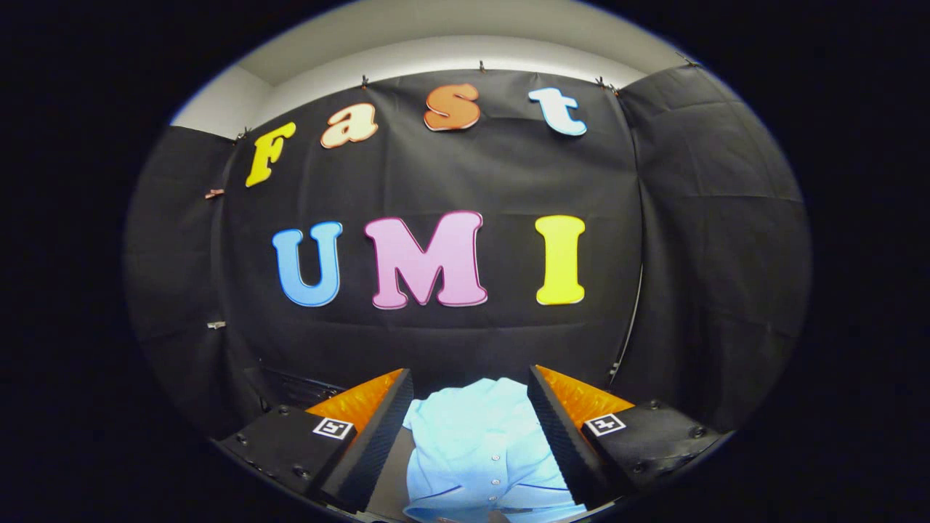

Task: Put the clothes into the washing machine and then close the washing machine lid.

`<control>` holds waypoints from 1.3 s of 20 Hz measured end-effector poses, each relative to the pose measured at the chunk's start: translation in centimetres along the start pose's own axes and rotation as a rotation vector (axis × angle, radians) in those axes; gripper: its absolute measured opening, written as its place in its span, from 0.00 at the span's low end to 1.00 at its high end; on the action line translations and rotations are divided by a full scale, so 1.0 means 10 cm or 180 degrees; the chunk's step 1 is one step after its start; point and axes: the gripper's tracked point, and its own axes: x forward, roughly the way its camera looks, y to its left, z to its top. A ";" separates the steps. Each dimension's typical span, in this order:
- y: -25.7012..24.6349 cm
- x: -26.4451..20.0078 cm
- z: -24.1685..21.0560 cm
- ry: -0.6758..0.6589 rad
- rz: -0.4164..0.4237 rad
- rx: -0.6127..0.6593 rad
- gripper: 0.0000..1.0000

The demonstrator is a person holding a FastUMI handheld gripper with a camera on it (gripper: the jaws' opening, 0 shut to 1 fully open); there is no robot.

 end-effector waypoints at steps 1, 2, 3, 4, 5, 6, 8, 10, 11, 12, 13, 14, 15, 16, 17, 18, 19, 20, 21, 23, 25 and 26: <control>-0.03 0.11 -0.10 0.0106 -0.0014 -0.0002 0.99; -0.06 0.22 -0.19 0.0212 -0.0034 -0.0005 0.99; -0.09 0.32 -0.25 0.0306 -0.0054 0.0005 1.00; -0.12 0.42 -0.33 0.0389 -0.0059 0.0022 1.00; -0.15 0.51 -0.40 0.0455 -0.0082 0.0030 1.00; -0.20 0.60 -0.46 0.0526 -0.0117 0.0045 1.00; -0.25 0.74 -0.60 0.0661 -0.0161 0.0077 1.00; -0.28 0.87 -0.76 0.0821 -0.0188 0.0075 0.99; -0.29 0.91 -0.85 0.0917 -0.0195 0.0063 0.99; -0.29 0.94 -0.93 0.0992 -0.0201 0.0047 0.99; -0.31 0.98 -1.01 0.1064 -0.0223 0.0025 0.99; -0.34 1.01 -1.08 0.1145 -0.0232 0.0026 0.99; -0.36 1.03 -1.17 0.1232 -0.0233 0.0045 0.99; -0.37 1.06 -1.27 0.1335 -0.0249 0.0061 0.99; -0.39 1.08 -1.35 0.1427 -0.0270 0.0074 0.99; -0.39 1.10 -1.44 0.1503 -0.0268 0.0095 0.99; -0.41 1.12 -1.49 0.1552 -0.0258 0.0122 0.99; -0.42 1.12 -1.53 0.1613 -0.0255 0.0173 0.99; -0.43 1.14 -1.53 0.1616 -0.0244 0.0210 0.98; -0.44 1.13 -1.57 0.1695 -0.0248 0.0251 0.97; -0.41 1.16 -1.59 0.1722 -0.0229 0.0187 0.88; -0.33 1.16 -1.60 0.1746 -0.0127 0.0183 0.80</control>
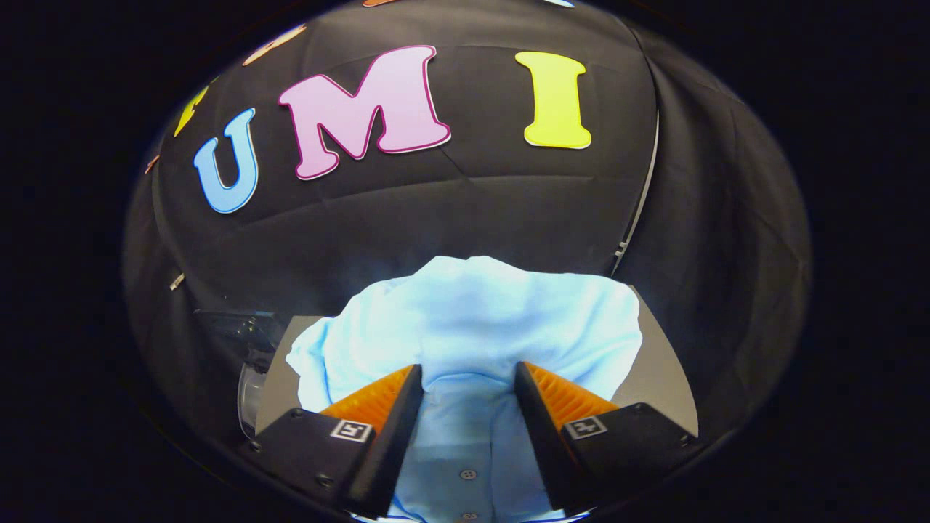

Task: Put the clothes into the washing machine and then close the washing machine lid.

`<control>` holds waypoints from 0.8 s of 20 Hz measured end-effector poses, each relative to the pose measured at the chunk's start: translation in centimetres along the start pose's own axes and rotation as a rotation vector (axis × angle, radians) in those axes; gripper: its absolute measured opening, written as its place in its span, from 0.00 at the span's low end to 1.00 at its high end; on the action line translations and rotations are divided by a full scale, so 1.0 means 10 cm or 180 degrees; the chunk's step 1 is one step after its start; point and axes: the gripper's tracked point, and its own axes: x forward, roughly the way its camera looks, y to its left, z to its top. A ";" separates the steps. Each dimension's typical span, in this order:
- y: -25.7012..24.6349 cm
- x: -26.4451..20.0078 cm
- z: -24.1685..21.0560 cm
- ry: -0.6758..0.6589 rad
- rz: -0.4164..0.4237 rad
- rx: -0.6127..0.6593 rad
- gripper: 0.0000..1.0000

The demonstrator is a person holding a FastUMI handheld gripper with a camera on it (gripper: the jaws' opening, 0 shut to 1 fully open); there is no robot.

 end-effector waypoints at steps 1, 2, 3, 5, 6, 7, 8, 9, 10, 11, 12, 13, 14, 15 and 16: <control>0.03 0.00 0.00 0.0024 0.0074 0.0014 0.66; 0.01 -0.01 0.01 0.0051 0.0098 0.0039 0.52; 0.00 -0.02 0.02 0.0057 0.0142 0.0094 0.38; 0.01 -0.01 0.01 0.0068 0.0244 0.0225 0.14; -0.01 -0.03 0.01 0.0042 0.0259 0.0273 0.14; 0.00 -0.07 0.02 0.0013 0.0272 0.0292 0.14; 0.03 -0.13 0.02 -0.0020 0.0313 0.0321 0.14; 0.07 -0.21 0.03 -0.0071 0.0391 0.0379 0.14; 0.13 -0.31 0.06 -0.0131 0.0482 0.0438 0.13; 0.18 -0.40 0.05 -0.0169 0.0553 0.0457 0.13; 0.24 -0.52 0.07 -0.0239 0.0581 0.0435 0.13; 0.30 -0.64 0.11 -0.0357 0.0602 0.0371 0.13; 0.38 -0.77 0.17 -0.0478 0.0624 0.0271 0.13; 0.47 -0.90 0.24 -0.0606 0.0656 0.0190 0.13; 0.56 -1.04 0.30 -0.0693 0.0705 0.0138 0.13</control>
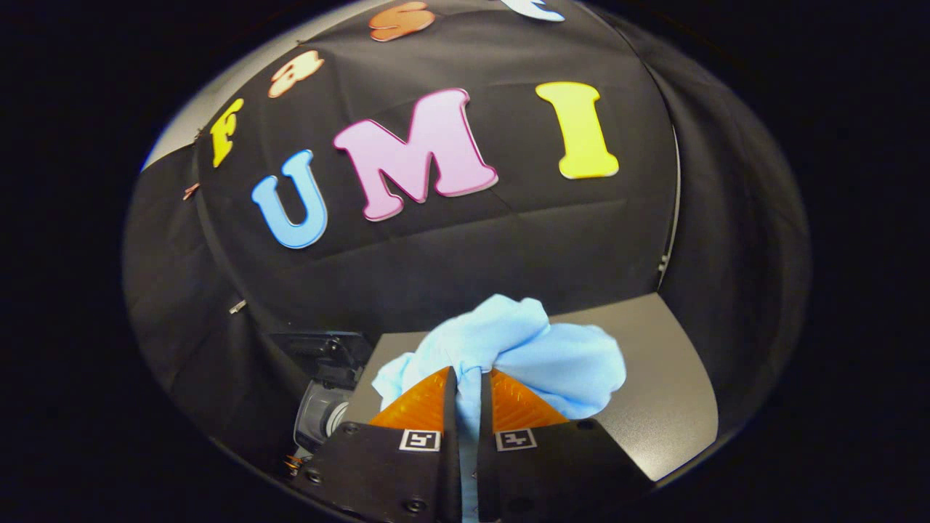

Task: Put the clothes into the washing machine and then close the washing machine lid.

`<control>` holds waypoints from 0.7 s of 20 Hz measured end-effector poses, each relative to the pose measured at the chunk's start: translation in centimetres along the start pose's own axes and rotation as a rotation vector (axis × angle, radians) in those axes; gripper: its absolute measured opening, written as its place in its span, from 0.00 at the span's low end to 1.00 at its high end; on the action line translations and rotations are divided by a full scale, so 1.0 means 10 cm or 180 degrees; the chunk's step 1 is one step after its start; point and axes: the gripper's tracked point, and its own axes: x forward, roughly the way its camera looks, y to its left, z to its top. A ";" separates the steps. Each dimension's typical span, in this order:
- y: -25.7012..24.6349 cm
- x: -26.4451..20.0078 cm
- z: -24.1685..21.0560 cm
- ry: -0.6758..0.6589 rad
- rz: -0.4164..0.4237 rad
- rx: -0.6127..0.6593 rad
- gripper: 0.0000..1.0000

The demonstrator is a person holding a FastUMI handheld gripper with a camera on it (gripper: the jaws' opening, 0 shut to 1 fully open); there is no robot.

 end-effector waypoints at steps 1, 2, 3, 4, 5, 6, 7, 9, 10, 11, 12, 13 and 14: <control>0.14 -0.11 0.04 -0.0048 0.0082 -0.0033 0.13; 0.30 -0.20 0.10 -0.0091 0.0174 -0.0055 0.13; 0.45 -0.29 0.16 -0.0149 0.0261 -0.0086 0.13; 0.60 -0.38 0.22 -0.0202 0.0327 -0.0130 0.13; 0.75 -0.46 0.26 -0.0270 0.0397 -0.0171 0.13; 0.93 -0.54 0.29 -0.0316 0.0474 -0.0216 0.13; 1.10 -0.60 0.30 -0.0342 0.0550 -0.0254 0.13; 1.45 -0.71 0.30 -0.0382 0.0706 -0.0326 0.13; 1.63 -0.74 0.31 -0.0399 0.0780 -0.0366 0.13; 1.80 -0.78 0.31 -0.0421 0.0849 -0.0406 0.13; 1.97 -0.80 0.32 -0.0448 0.0914 -0.0453 0.13; 2.13 -0.81 0.32 -0.0481 0.0976 -0.0501 0.13; 2.27 -0.82 0.29 -0.0502 0.1031 -0.0546 0.13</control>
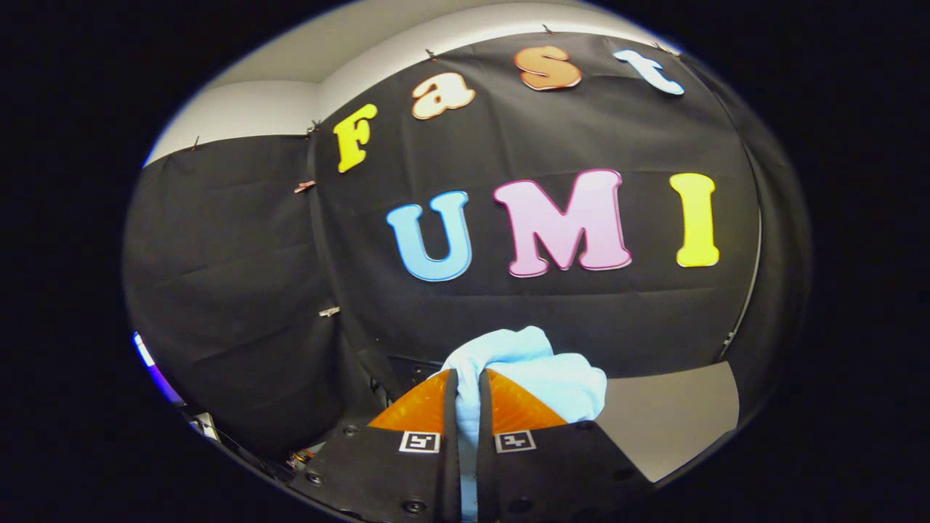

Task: Put the clothes into the washing machine and then close the washing machine lid.

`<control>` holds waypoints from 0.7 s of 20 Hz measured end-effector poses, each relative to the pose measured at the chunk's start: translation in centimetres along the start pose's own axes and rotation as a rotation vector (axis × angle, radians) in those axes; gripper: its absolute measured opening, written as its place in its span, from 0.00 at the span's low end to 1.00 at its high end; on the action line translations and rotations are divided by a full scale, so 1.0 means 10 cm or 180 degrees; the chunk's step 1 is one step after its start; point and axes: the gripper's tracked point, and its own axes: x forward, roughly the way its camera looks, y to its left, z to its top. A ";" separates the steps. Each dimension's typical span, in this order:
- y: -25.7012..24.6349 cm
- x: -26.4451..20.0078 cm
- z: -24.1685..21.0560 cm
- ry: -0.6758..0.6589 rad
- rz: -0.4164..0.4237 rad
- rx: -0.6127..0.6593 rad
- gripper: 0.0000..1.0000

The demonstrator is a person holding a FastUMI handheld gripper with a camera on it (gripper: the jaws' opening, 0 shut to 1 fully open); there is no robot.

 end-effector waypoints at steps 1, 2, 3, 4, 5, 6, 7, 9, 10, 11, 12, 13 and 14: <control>0.16 0.05 0.00 -0.0022 0.0076 -0.0037 0.13; 0.30 0.11 -0.01 -0.0040 0.0121 -0.0069 0.13; 0.44 0.15 -0.04 -0.0046 0.0175 -0.0095 0.13; 0.57 0.21 -0.08 -0.0032 0.0236 -0.0116 0.13; 0.67 0.28 -0.15 0.0000 0.0270 -0.0136 0.13; 0.70 0.39 -0.23 0.0046 0.0251 -0.0165 0.13; 0.73 0.51 -0.35 0.0116 0.0264 -0.0144 0.13; 0.86 0.79 -0.70 0.0405 0.0374 -0.0002 0.12; 0.95 0.93 -0.87 0.0533 0.0429 0.0044 0.12; 1.04 1.07 -0.99 0.0615 0.0467 0.0057 0.13; 1.08 1.19 -1.12 0.0666 0.0465 0.0029 0.13; 1.09 1.31 -1.24 0.0695 0.0440 -0.0012 0.13; 1.09 1.43 -1.36 0.0730 0.0408 -0.0043 0.13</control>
